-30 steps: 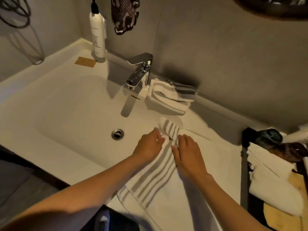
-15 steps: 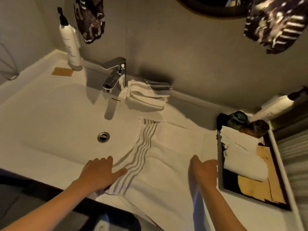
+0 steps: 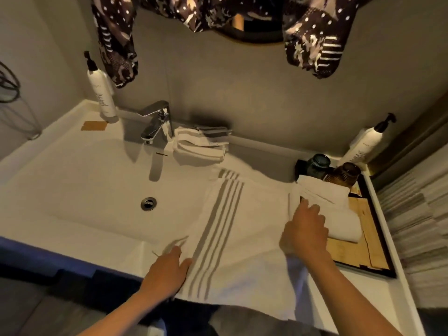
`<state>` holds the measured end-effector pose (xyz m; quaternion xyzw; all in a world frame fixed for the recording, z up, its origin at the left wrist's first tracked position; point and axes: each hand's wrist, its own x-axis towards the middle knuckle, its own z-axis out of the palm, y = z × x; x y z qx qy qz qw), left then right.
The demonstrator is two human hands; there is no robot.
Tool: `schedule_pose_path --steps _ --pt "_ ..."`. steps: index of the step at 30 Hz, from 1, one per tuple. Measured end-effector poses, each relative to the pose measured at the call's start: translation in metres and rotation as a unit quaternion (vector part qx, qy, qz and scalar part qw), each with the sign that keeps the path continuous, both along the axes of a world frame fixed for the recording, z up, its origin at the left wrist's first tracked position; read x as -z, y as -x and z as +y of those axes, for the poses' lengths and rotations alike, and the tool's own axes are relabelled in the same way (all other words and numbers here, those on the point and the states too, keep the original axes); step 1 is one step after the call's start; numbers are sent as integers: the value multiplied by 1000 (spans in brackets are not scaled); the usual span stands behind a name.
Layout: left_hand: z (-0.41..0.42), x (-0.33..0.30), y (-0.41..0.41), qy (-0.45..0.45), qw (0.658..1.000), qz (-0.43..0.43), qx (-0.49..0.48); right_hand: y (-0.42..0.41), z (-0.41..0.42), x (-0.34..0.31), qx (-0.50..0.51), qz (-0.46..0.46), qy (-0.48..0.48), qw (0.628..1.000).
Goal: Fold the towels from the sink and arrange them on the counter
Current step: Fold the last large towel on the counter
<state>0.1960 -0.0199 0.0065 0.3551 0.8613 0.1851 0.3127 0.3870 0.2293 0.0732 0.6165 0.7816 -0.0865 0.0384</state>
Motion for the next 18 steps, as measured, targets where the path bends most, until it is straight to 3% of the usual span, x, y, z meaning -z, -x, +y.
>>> schedule_pose_path --steps 2,4,7,10,13,15,18 --pt "-6 8 -1 37 999 -10 6 25 -27 3 -129 -11 -89 988" --pt "-9 8 7 46 999 -20 3 51 -58 9 -216 65 -62 972" --pt "-15 4 22 65 997 32 -10 93 -91 34 -227 98 69 966" --pt "4 2 44 -40 991 116 -55 132 -84 52 -198 154 51 967" --pt "55 16 78 -167 979 -19 -117 170 -38 67 -200 153 -11 968" --pt "94 30 97 -172 962 -136 -163 187 -2 70 -233 94 -70 965" --pt "154 54 115 -190 962 -146 -131 204 37 78 -250 -13 -70 966"
